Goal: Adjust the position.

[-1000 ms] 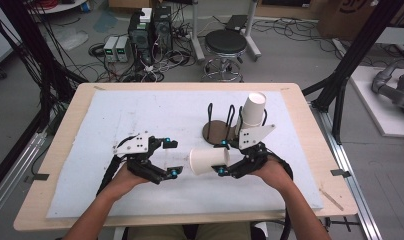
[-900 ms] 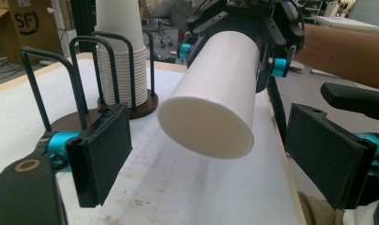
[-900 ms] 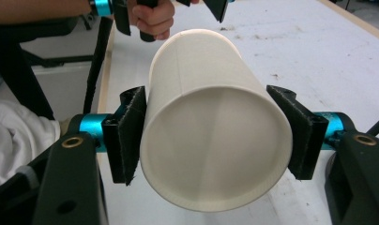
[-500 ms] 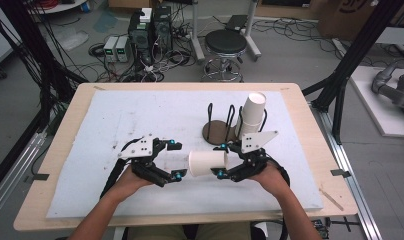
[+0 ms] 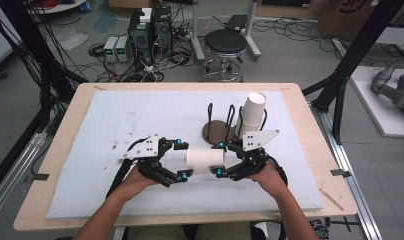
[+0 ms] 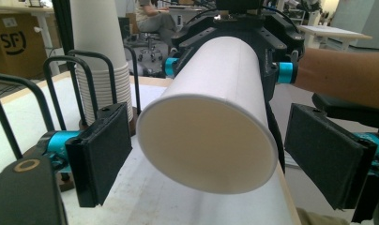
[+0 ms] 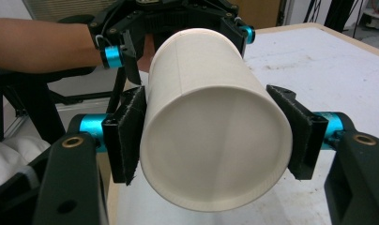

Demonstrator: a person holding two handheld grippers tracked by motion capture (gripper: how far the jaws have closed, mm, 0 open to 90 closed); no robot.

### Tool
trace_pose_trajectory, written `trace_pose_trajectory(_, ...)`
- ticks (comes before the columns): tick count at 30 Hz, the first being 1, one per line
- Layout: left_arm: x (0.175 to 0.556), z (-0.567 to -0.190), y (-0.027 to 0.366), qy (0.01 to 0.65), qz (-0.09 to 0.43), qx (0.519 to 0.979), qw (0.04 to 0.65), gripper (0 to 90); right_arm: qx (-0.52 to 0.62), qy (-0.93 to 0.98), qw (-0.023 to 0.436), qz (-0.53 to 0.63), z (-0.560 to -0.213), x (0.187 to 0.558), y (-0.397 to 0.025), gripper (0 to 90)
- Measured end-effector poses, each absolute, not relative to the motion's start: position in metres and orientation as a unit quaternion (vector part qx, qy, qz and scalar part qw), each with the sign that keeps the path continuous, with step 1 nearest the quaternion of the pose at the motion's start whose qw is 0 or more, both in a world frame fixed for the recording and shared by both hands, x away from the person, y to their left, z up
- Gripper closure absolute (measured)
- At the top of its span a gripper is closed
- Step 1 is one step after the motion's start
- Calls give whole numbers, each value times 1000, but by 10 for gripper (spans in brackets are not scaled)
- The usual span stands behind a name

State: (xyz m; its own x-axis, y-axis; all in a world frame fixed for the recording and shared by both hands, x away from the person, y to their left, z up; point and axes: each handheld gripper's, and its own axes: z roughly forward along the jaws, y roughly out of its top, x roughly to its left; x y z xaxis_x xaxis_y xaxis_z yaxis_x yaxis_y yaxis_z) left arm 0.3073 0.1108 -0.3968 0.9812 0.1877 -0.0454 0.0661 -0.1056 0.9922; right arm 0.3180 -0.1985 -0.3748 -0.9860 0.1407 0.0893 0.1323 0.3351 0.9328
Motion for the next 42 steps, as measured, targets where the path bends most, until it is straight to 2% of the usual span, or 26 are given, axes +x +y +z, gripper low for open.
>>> trace_pose_trajectory(10, 307, -399, 103, 75, 32, 748, 658, 152, 77, 808, -18, 585, -375, 318, -196, 336)
trace_pose_trajectory(15, 306, -398, 104, 71, 34, 748, 660, 200, 76, 805, -32, 588, -376, 319, -196, 338)
trace_pose_trajectory(30, 305, -394, 104, 64, 45, 759, 646, 245, 76, 821, -30, 564, -374, 318, -195, 338)
trace_pose_trajectory(32, 305, -392, 103, 69, 48, 763, 641, 245, 80, 822, -24, 563, -372, 317, -194, 321)
trace_pose_trajectory(35, 307, -391, 104, 79, 55, 771, 630, 247, 99, 818, -2, 567, -369, 315, -193, 200)
trace_pose_trajectory(42, 308, -386, 109, 91, 64, 785, 610, 248, 100, 822, 27, 560, -362, 313, -198, 200)
